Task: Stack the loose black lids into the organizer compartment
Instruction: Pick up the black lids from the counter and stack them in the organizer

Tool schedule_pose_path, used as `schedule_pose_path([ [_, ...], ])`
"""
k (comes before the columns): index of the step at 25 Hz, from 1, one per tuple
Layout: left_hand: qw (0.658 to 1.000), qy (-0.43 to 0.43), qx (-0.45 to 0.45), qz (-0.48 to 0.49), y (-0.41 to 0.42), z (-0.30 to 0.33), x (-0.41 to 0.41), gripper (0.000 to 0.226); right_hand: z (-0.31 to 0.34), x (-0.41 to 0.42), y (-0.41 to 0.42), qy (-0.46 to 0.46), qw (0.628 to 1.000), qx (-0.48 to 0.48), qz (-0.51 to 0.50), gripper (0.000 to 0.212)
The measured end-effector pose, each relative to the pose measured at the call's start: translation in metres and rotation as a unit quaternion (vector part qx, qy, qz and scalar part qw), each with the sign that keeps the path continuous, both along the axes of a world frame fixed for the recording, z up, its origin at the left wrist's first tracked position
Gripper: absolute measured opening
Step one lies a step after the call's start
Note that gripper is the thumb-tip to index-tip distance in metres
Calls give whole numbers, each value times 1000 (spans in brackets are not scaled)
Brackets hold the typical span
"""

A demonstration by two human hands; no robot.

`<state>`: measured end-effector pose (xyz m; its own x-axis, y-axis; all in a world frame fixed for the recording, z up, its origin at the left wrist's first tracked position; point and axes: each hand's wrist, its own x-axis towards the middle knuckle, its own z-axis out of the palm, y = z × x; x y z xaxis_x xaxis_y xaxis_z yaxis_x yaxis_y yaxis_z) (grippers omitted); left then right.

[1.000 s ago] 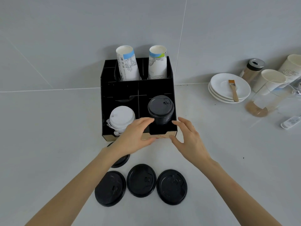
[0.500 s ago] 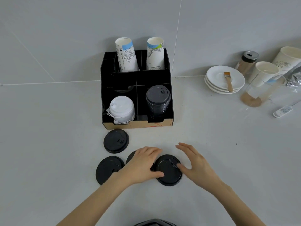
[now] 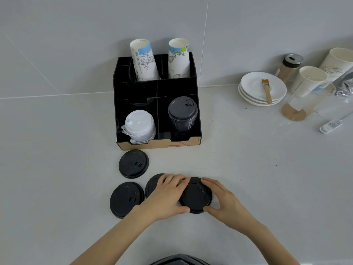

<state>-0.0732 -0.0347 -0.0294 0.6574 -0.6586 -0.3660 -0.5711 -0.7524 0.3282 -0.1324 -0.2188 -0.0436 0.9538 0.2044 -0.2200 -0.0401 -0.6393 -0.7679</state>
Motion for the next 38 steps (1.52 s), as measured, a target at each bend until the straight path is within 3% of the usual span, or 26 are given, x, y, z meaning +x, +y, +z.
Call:
schedule_pose_path([
  [10, 998, -4, -60, 33, -2, 12, 11, 82, 18, 12, 1, -49, 998, 9, -33, 59],
  [28, 969, -58, -216, 108, 0, 64, 82, 72, 68, 90, 5, -161, 984, 16, -80, 54],
  [38, 960, -99, -222, 140, -7, 78, 146, 70, 86, 158, 5, -194, 976, -8, -100, 52],
])
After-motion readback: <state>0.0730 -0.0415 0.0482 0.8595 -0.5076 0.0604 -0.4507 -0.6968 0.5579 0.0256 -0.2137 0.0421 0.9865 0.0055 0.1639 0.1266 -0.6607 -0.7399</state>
